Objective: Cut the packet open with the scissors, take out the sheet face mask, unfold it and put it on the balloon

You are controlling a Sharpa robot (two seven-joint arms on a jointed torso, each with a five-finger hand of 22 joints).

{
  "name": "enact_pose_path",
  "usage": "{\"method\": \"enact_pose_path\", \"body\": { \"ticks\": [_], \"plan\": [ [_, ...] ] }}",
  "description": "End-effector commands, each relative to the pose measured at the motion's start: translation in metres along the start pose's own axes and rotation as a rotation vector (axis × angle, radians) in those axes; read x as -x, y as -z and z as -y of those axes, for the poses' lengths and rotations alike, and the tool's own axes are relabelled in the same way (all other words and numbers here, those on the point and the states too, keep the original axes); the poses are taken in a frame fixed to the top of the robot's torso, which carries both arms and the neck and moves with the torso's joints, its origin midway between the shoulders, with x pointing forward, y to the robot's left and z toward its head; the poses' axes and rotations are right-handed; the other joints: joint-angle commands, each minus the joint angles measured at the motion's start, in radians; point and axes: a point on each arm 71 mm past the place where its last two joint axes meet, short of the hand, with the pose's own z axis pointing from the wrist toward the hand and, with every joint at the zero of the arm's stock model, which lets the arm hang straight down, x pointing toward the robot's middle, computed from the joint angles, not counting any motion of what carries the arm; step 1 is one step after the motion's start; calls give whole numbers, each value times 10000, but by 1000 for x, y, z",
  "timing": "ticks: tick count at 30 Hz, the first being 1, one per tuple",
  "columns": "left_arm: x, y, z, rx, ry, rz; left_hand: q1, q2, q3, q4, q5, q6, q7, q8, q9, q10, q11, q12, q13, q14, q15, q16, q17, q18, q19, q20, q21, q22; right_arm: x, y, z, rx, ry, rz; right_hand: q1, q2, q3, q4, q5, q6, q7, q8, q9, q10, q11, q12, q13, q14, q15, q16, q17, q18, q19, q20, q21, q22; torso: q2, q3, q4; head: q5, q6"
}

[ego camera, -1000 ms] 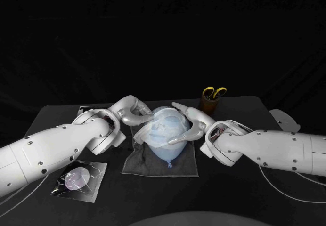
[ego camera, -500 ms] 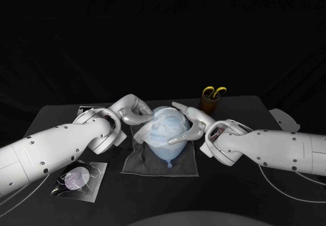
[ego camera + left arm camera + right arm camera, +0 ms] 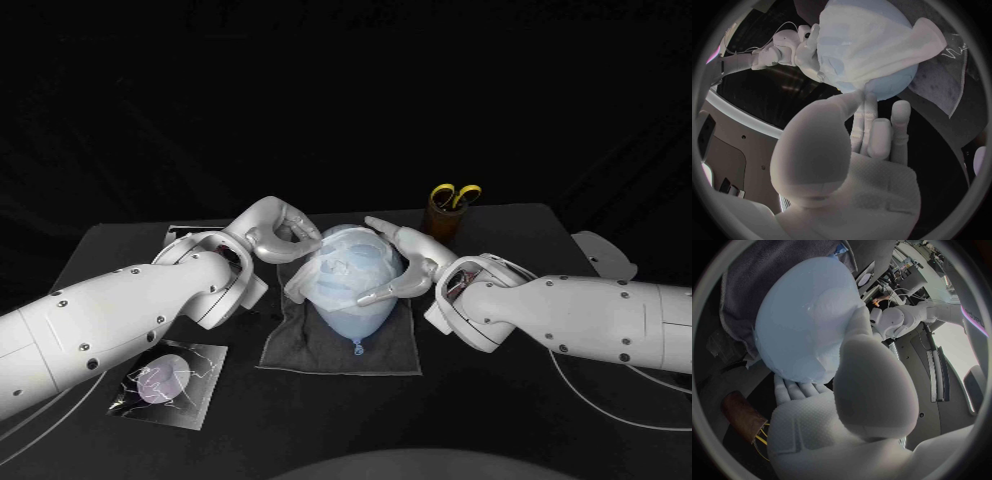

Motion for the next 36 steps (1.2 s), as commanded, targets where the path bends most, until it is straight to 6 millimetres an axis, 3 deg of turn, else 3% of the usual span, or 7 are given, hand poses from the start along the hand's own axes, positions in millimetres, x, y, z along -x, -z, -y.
{"method": "enact_pose_path", "body": {
  "ticks": [1, 26, 29, 31, 36],
  "plan": [
    [4, 0, 0, -156, 349, 454, -224, 14, 250, -91, 33, -120, -27, 75, 1209, -58, 8, 114, 121, 61, 20, 27, 13, -89, 0, -80, 95, 61, -9, 2, 3, -192, 36, -545, 77, 0, 55, 7, 57, 54, 951, 32, 10, 37, 12, 53, 9, 81, -17, 27, -17, 80, 75, -7, 31, -6, -4, 1, -1, -1, -10],
    [8, -6, -9, 277, 426, 524, -515, 71, 442, -193, 26, -380, 11, 152, 1762, -223, 61, 259, 371, 52, 68, 6, -1, -88, -79, -81, 135, 66, -10, 2, 3, -217, 36, -555, 90, 3, 84, 6, 58, 63, 953, 39, 18, 19, 12, 69, -2, 75, -17, 24, -25, 80, 78, -7, 31, -12, -4, 4, -12, 23, 29],
    [8, -5, -11, 369, 427, 399, -607, 56, 399, -174, 23, -460, 55, 134, 1839, -310, 101, 225, 383, -91, 94, -59, -270, -45, -293, -72, 28, -174, -9, 3, 3, -226, 38, -550, 90, 3, 84, 6, 58, 63, 953, 39, 18, 19, 12, 69, -2, 75, -17, 24, -25, 80, 78, -7, 31, -12, -7, 4, -7, -3, 27],
    [8, -4, -12, 423, 447, 265, -941, 99, 109, 48, 37, -768, 80, -48, 1846, -682, 231, 7, 310, -460, 234, -234, -879, 19, -767, -8, -273, -683, -9, 3, 3, -231, 41, -551, 108, 4, 85, 7, 60, 75, 951, 45, 26, 13, 12, 83, -8, 72, -17, 21, -30, 80, 83, -7, 32, -13, -15, 7, 8, -9, 24],
    [6, -1, -11, 418, 604, -101, -1612, 41, -480, 567, 13, -1355, 311, -511, 1707, -1064, 503, -255, 187, -890, 465, -434, -1460, 99, -1322, 167, -744, -1318, -9, 2, 3, -228, 43, -559, 108, 4, 85, 7, 60, 75, 951, 45, 26, 13, 12, 83, -8, 72, -17, 21, -30, 80, 83, -7, 32, -13, -13, -3, -4, 3, 30]
  ]
}}
